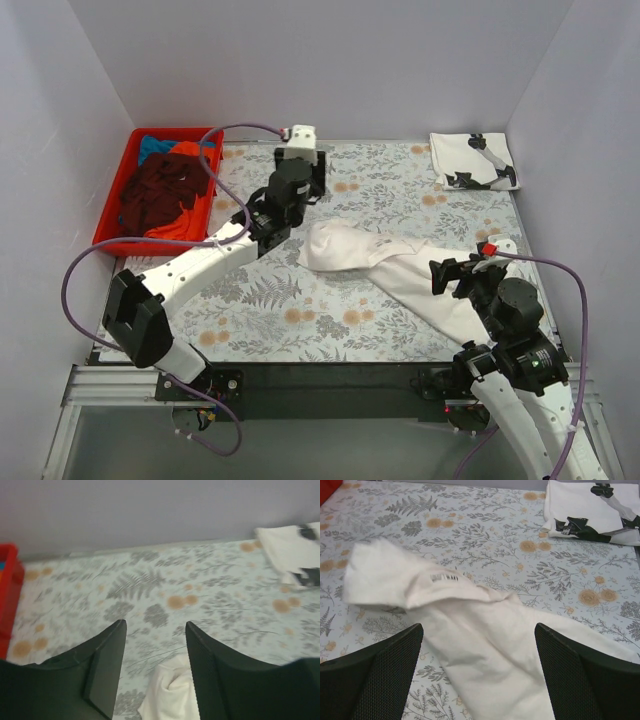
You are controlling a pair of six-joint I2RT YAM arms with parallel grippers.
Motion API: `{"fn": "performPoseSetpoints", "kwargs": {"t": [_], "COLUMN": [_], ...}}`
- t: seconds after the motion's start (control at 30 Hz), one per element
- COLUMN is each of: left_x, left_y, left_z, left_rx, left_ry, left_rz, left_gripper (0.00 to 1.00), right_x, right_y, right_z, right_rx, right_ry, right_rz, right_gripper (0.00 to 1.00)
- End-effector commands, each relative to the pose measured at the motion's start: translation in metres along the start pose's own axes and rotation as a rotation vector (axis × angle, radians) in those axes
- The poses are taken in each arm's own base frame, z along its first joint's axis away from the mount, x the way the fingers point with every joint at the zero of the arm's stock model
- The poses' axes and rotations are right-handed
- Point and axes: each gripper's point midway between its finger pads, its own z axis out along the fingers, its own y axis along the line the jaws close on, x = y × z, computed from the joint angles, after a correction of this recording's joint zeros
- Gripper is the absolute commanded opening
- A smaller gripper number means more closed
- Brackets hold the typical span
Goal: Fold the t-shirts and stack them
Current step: Move the tshirt to the center of the board, then flatten the tshirt out
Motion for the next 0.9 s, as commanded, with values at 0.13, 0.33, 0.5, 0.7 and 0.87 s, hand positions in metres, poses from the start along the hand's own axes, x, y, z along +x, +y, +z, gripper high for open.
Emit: {"fn": "performPoseSetpoints", "kwargs": {"t": [0.13,0.33,0.5,0.7,0.87], "left_x": [0.057,0.131,0.198,0.201,0.177], "left_y": [0.110,0.113,0.099,0.105,0.125], "left_z": [-0.036,-0.080,-0.103,-0.097,-0.079], "left_rx": [-0.293,-0.274,-0.222,-0.246,-0.258], "left_ry": [0.113,0.325,0.509,0.526,0.477], "left_rz": [-0.190,-0.254,-0.330,-0.268,-0.210], "left_gripper": [0.62,0.63,0.63,0.63,0.63], "right_x": [-0.039,0.005,0.055,0.096,0.115], "right_y": [0.024,0.064,0.094,0.118,0.136], "right_z": [-0.003,0.034,0.058,0.086,0.110], "right_rx": [-0.121,-0.299,-0.413,-0.443,-0.463], "right_ry": [-0.015,0.295,0.557,0.703,0.742], "right_rz": [-0.023,0.017,0.117,0.047,-0.062], "right_gripper": [0.98,0.98,0.85,0.76,0.75]}}
